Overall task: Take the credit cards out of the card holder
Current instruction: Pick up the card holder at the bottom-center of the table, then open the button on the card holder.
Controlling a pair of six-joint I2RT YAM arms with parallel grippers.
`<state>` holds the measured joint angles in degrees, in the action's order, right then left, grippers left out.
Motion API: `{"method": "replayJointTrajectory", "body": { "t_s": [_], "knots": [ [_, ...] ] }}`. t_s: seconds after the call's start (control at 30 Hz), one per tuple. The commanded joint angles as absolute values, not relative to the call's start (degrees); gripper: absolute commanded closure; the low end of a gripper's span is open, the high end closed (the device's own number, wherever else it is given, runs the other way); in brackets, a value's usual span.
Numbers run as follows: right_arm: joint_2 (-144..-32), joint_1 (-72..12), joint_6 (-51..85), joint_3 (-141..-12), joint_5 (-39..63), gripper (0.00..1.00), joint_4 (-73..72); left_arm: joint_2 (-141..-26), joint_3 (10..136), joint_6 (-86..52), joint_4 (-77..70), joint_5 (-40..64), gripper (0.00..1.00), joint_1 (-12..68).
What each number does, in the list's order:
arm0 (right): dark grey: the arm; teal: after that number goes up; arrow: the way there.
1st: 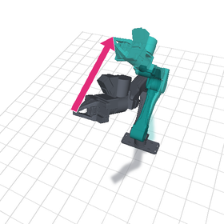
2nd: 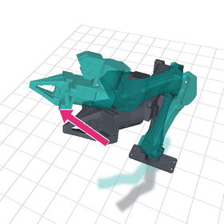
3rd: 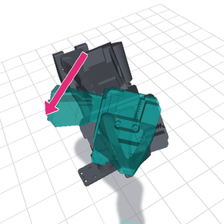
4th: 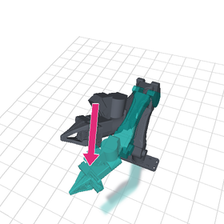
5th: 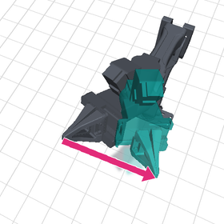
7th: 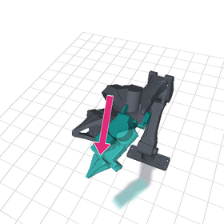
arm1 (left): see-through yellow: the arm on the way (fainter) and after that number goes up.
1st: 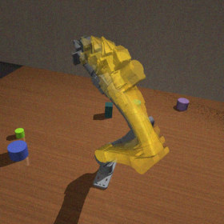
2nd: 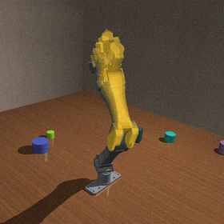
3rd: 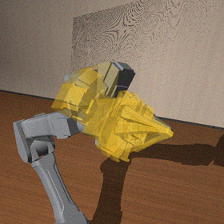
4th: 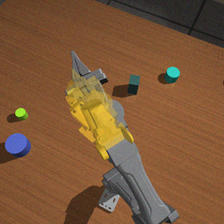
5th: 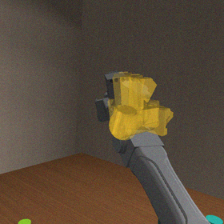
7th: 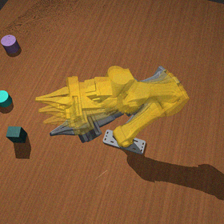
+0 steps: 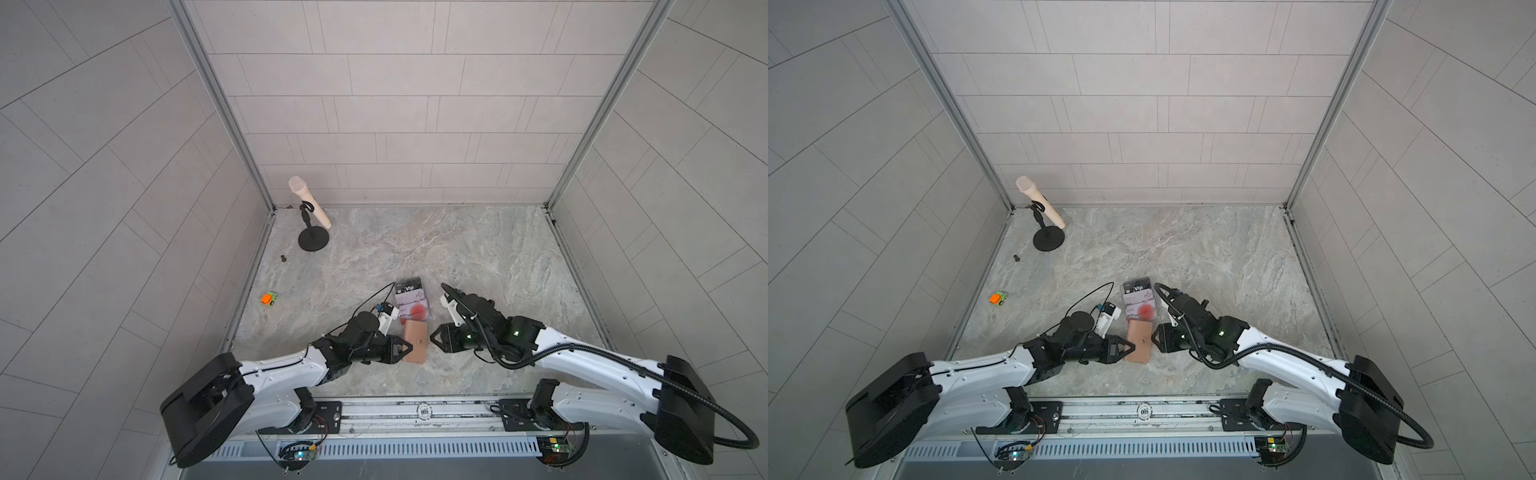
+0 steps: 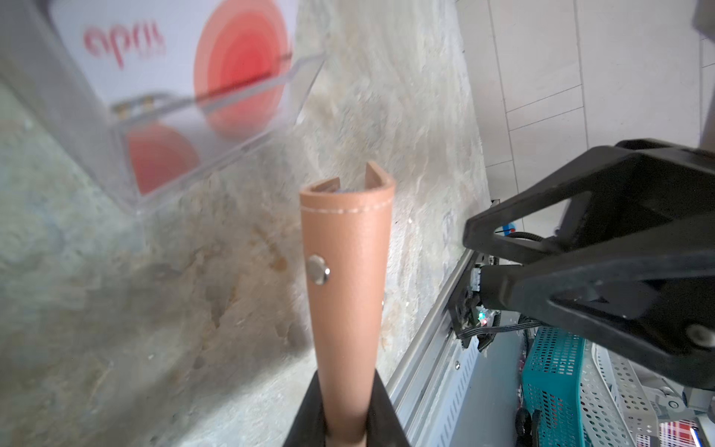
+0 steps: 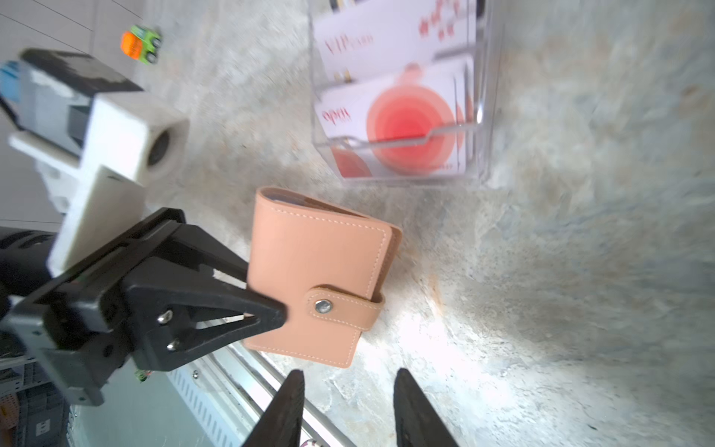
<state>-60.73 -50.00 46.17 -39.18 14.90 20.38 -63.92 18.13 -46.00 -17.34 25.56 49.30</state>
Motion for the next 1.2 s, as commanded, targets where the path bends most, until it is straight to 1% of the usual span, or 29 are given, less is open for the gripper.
{"method": "replayJointTrajectory", "body": {
  "t_s": [0.0,0.13,0.3,0.5,0.6,0.7,0.8,1.0,1.17],
  "knots": [
    [-58.4,-50.3,43.4,-42.7,11.4,0.58,28.9,-57.9,23.0,-42.1,-9.4,21.9,0.98,49.5],
    [-58.3,-50.3,41.3,-46.3,10.7,0.57,28.9,-53.1,27.6,-37.7,-0.4,17.7,1.0,49.6],
    [-61.7,-50.3,40.0,-52.2,8.5,0.57,28.7,-50.0,30.5,-33.7,4.0,12.9,1.0,49.6],
    [-68.3,-50.3,38.8,-58.7,9.4,0.57,25.5,-50.0,33.0,-30.3,7.9,6.3,1.0,49.5],
    [-72.6,-50.3,37.5,-61.7,12.0,0.57,24.4,-50.8,34.7,-29.0,8.6,3.8,1.0,49.5],
    [-76.5,-50.4,36.8,-64.7,14.1,0.58,24.5,-51.4,36.1,-28.0,8.4,2.9,1.0,49.5],
    [-78.1,-50.4,37.4,-65.4,14.1,0.63,23.0,-51.5,36.9,-27.9,8.4,2.1,1.0,49.6],
    [-80.2,-50.6,38.5,-66.0,15.3,0.63,20.9,-50.8,36.3,-28.7,7.8,1.5,1.0,49.5],
    [-81.2,-51.0,39.1,-65.9,15.9,0.64,18.5,-50.0,36.0,-28.8,6.8,3.7,1.0,49.6]
  ]
}}
